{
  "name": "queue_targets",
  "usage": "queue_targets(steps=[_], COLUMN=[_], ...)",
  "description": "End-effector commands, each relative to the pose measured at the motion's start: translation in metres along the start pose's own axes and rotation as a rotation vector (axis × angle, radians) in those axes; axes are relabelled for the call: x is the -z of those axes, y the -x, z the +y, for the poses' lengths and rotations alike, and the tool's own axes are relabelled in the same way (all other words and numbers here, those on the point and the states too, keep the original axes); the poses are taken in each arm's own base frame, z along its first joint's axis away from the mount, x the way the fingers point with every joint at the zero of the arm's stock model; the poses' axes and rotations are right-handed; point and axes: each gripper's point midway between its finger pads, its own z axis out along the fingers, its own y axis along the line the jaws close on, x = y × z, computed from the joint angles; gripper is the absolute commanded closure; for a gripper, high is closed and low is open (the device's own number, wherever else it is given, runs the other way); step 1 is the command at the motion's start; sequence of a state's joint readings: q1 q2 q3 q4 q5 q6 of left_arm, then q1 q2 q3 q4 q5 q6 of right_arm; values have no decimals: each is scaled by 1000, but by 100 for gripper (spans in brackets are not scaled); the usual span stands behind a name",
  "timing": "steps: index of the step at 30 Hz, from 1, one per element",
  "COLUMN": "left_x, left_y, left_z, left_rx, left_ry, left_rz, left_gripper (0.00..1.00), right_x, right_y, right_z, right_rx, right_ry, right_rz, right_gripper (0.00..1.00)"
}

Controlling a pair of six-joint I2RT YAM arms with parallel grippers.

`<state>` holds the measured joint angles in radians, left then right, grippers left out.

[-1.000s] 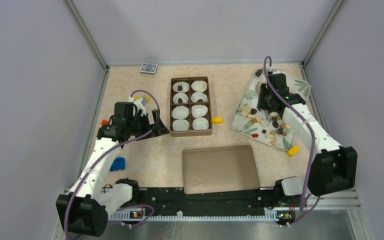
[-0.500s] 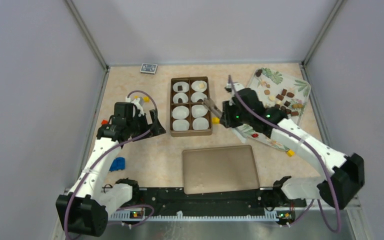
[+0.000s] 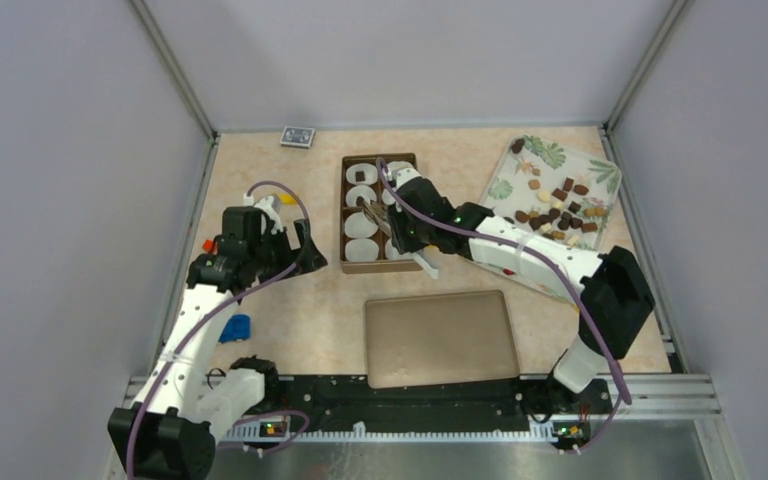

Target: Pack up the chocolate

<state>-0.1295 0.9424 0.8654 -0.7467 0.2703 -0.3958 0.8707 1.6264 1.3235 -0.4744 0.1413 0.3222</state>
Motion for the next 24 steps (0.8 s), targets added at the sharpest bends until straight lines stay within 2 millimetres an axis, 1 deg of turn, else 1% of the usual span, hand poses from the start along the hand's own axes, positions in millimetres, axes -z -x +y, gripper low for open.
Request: queue_targets(steps=[1, 15, 20, 24], left_x=[9, 7, 5, 4], left_y=[11, 11, 10, 11], left_z=[-2, -6, -7, -3], left_rx=[1, -3, -13, -27], left_ry=[8, -15, -25, -6], left_rz=[-52, -46, -39, -31], left_gripper=[1, 1, 1, 1], right_x=[-6, -32, -39, -40], right_y=[39, 38, 37, 37], right_z=[5, 13, 14, 18], right_rx=[12, 28, 40, 46], right_ry=[-16, -3, -4, 3], right_rz=[-108, -75, -58, -55], right_gripper=[84, 82, 76, 68])
